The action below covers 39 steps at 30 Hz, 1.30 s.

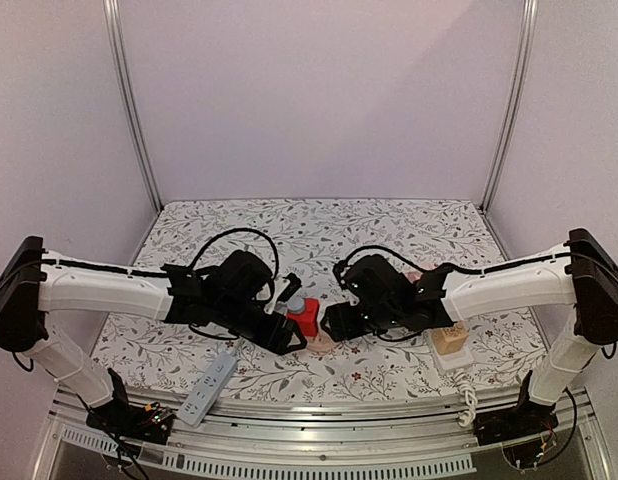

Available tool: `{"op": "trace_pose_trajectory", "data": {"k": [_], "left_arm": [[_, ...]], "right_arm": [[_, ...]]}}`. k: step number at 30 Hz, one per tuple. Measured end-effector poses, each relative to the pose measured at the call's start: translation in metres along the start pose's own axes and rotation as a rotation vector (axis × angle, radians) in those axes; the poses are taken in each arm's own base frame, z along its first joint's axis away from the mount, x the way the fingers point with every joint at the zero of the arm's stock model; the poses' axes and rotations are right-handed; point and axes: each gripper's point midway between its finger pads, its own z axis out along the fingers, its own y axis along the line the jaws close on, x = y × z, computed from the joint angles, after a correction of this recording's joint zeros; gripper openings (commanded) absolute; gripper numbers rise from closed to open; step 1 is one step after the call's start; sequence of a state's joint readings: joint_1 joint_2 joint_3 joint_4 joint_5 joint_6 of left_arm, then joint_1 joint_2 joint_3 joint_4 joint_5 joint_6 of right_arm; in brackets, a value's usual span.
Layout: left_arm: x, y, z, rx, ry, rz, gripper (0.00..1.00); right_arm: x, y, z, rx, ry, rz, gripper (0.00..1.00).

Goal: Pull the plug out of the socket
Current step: Adjust the socket at the center of the board.

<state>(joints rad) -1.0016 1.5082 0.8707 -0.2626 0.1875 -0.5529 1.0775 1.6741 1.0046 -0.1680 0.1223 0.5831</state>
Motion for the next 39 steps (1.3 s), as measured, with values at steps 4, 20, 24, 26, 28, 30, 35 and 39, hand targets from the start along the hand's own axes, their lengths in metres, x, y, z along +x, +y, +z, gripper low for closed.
{"op": "trace_pose_trajectory", "data": {"k": [4,20,24,26,28,30,35,39], "left_arm": [[-0.001,-0.003,0.0,0.009,-0.006,-0.01,0.67],[-0.031,-0.004,-0.047,-0.007,-0.134,0.034,0.77],[-0.05,0.012,-0.065,-0.034,-0.185,0.016,0.77],[-0.057,0.019,-0.07,-0.044,-0.194,0.009,0.78],[-0.061,0.024,-0.073,-0.052,-0.2,0.011,0.77],[-0.065,0.027,-0.074,-0.057,-0.2,0.023,0.76],[-0.069,0.032,-0.062,-0.057,-0.18,0.058,0.75],[-0.076,0.035,-0.053,-0.03,-0.19,0.067,0.74]], "right_arm": [[-0.002,0.001,0.006,0.011,0.001,-0.005,0.67],[-0.015,-0.013,-0.029,0.103,-0.069,-0.004,0.82],[-0.012,-0.007,-0.053,0.139,-0.09,0.009,0.79],[-0.006,-0.002,-0.056,0.142,-0.085,0.018,0.77],[0.002,0.003,-0.057,0.143,-0.072,0.034,0.74],[0.007,0.007,-0.057,0.137,-0.065,0.05,0.71],[0.016,0.014,-0.045,0.121,-0.048,0.094,0.63],[0.02,0.022,-0.033,0.088,-0.033,0.122,0.62]]}}
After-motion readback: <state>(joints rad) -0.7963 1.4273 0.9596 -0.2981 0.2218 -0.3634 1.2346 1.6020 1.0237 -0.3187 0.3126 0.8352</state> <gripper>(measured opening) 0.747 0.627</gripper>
